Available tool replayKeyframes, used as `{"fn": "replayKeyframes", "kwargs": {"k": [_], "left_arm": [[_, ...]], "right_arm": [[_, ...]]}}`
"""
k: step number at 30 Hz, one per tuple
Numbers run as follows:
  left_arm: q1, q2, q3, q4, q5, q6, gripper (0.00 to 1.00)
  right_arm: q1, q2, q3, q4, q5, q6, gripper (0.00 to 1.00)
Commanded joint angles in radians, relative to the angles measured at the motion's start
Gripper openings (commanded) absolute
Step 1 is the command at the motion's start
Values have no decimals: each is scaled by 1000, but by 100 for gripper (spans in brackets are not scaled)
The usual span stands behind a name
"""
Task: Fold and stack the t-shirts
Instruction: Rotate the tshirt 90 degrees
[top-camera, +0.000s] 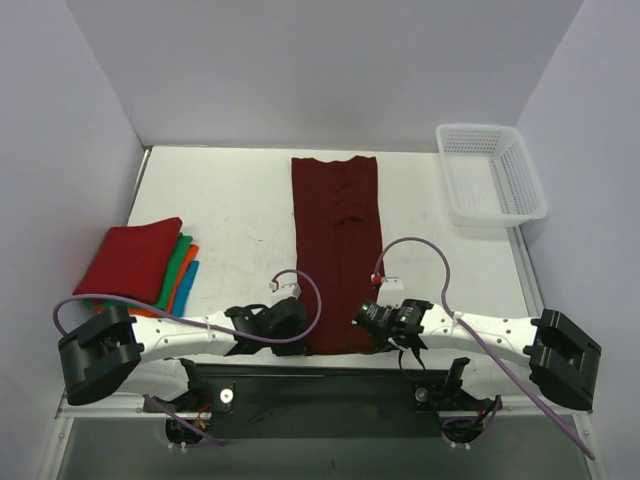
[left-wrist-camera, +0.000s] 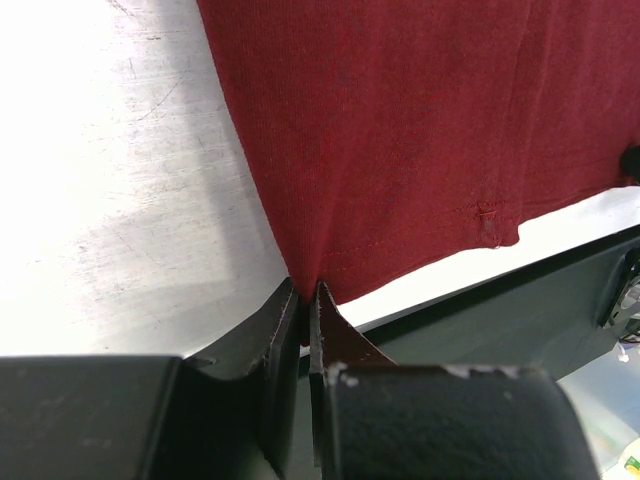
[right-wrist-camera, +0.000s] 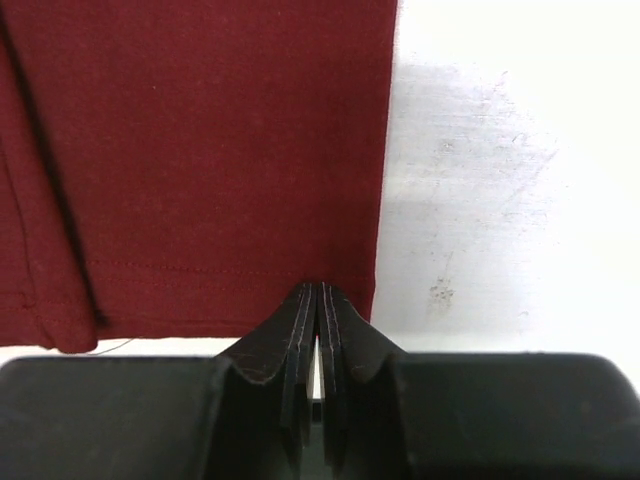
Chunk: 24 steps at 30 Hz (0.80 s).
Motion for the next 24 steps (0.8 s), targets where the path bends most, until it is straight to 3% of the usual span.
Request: {"fn": "replayKeyframes", "kwargs": {"k": [1,8,12,15,20,24], "left_arm": [[-7,-2,-36,-87,-13,7,7],[-7,-13,-52,-89,-13,4,6],[-7,-11,-58,-83,-11,4,6],[-7,-11,-59,-78,-10,2,6],[-7,-8,-59,-77,-8,2,6],[-7,-11,-63,-75,-10,2,6]], "right_arm": [[2,-51,-10,-63,25,20,4],[-6,-123,-16,-111,27,19,2],[4,-139,1,-108,19,22,23],[8,-113,18,-103,27,17,31],[10,-33,15,-52,7,14,33],[8,-11,-5,-24,-4,19,28]]}}
